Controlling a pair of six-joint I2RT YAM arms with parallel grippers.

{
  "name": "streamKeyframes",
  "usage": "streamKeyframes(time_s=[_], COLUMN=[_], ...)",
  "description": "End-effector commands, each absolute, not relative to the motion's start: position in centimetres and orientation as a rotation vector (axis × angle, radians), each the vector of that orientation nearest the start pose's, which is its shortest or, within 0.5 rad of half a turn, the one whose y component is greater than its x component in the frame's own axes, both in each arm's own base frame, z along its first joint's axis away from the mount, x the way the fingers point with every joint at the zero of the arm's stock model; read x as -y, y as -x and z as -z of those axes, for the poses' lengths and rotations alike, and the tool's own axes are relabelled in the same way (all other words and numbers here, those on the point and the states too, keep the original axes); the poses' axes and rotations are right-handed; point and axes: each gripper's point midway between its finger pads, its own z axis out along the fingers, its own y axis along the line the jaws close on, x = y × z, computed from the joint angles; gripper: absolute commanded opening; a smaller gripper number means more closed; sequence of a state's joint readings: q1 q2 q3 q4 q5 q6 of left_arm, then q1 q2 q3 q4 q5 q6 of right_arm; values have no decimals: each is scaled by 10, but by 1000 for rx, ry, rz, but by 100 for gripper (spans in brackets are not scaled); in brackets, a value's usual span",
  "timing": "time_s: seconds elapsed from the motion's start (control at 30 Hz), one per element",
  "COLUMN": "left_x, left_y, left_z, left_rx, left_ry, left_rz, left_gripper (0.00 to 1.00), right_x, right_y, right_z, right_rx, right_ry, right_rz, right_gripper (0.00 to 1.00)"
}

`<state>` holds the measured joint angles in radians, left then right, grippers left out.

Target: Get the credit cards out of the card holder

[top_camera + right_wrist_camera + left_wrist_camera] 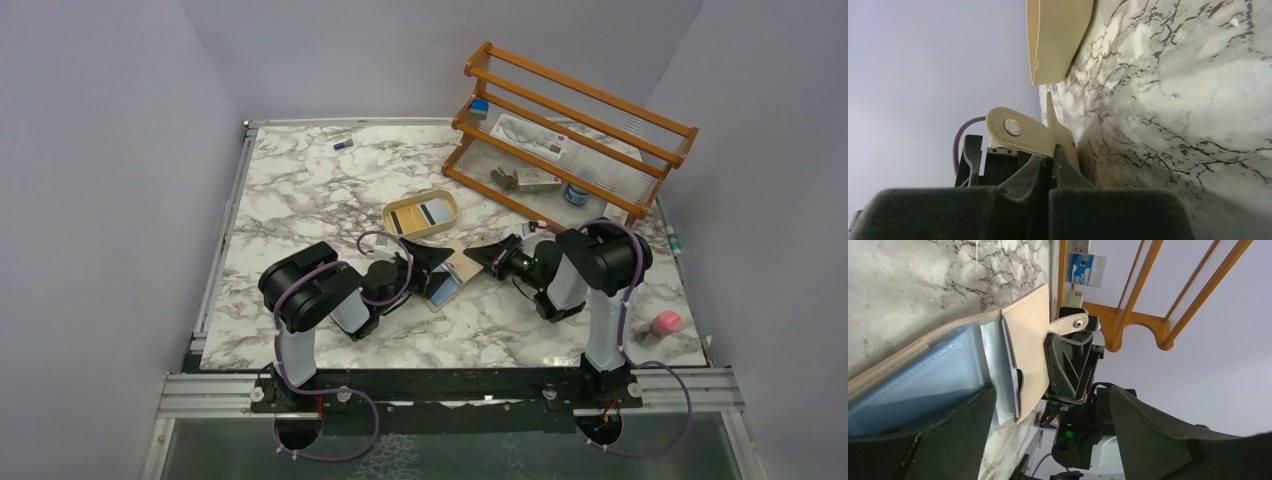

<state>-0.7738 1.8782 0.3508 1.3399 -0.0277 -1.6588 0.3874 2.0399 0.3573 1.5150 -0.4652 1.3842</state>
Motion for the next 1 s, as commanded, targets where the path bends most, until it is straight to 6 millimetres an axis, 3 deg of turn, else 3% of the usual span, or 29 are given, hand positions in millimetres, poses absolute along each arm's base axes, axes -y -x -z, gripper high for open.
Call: streamKeyframes(time_s=[0.0,0.73,0.97], left_x=[317,304,306], left_y=[-276,-290,-285], left_z=[-107,-133,-143], left_rx=[-1791,-1587,-1596], left_ry=[902,921,902], left_rz=[1707,1746,1785], left_gripper=[84,84,84], right_x=[-257,-266,-265], right_y=[-304,-294,-292], right_z=[-121,-124,-119], right_rx=[-1707,-1717,-1732], right_ry=[-392,-331,-338], right_rz=[-1756,-1786,-1772], right_gripper=[0,0,1])
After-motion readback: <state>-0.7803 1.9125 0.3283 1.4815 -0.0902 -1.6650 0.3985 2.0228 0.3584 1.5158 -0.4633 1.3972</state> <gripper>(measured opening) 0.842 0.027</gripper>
